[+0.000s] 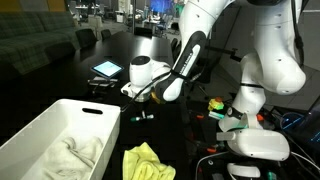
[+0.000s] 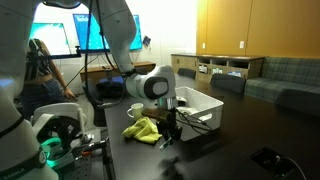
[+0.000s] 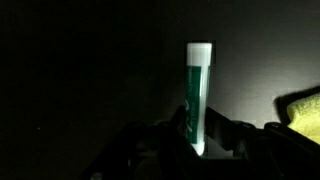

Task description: Pick up the marker pen and small tape from the table and put them in the white cup. Pick up the towels from the table and put them in the container.

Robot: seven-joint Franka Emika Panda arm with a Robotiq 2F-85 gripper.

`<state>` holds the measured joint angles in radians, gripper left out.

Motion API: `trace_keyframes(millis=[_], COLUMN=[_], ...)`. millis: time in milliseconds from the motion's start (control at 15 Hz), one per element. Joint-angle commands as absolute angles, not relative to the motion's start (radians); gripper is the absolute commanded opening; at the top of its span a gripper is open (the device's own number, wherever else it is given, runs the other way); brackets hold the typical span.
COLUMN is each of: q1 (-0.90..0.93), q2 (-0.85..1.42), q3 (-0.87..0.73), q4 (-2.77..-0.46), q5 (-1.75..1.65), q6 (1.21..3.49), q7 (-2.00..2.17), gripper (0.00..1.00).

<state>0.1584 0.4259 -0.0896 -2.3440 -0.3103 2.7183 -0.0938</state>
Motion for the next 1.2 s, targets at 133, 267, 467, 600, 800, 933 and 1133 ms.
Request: trace_keyframes(millis=[133, 267, 467, 600, 800, 933, 1133], q1=[0.139, 0.139, 0.158, 0.173, 0.207, 0.216, 0.233], q2=[0.304, 0.283, 0.240, 0.211, 0.183, 0.173, 0.185], q3=[-0.018, 0.009, 0.033, 0.053, 0.094, 0.127, 0.165], q4=[-2.431, -2.434, -2.440, -2.441, -2.415, -2.391, -2.343], q5=[-0.286, -0.269, -0.276, -0.281, -0.280, -0.265, -0.256], q6=[2.792, 2.793, 2.792, 2.798, 2.769, 2.747, 2.720], q7=[-0.075, -0.081, -0.069, -0.052, -0.024, -0.037, -0.043], gripper=[0.13, 0.13, 0.11, 0.09, 0.10, 0.09, 0.09])
